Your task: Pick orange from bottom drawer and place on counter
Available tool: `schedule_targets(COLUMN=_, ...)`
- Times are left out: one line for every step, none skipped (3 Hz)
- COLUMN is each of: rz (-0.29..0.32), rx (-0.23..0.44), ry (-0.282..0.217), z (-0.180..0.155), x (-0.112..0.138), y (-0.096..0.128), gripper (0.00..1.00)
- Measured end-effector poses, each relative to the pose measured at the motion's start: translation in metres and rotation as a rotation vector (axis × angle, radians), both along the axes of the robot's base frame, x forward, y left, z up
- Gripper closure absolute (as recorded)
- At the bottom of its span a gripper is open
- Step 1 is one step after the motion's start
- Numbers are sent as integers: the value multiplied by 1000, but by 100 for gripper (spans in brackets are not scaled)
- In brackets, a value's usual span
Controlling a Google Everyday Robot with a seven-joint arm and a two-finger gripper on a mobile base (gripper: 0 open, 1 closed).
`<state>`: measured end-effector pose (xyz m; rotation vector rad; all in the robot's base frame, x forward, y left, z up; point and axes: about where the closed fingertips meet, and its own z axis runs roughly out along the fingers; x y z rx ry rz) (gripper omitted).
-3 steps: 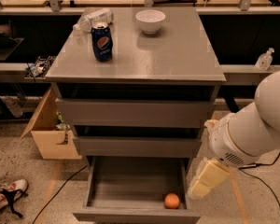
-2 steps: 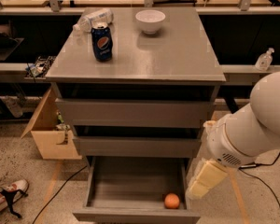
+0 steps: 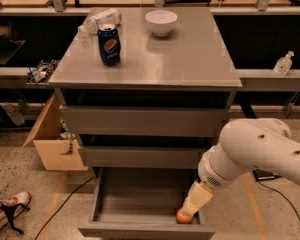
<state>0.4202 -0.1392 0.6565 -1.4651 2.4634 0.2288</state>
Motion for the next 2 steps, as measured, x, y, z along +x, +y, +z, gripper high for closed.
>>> schedule_targets(rz=-53, rx=16, ry=34, z=-82, x=20, y=1, gripper=0)
schedule_targets(rz=-116, rx=70, ry=72, z=-161, x=35, y=-3, gripper=0)
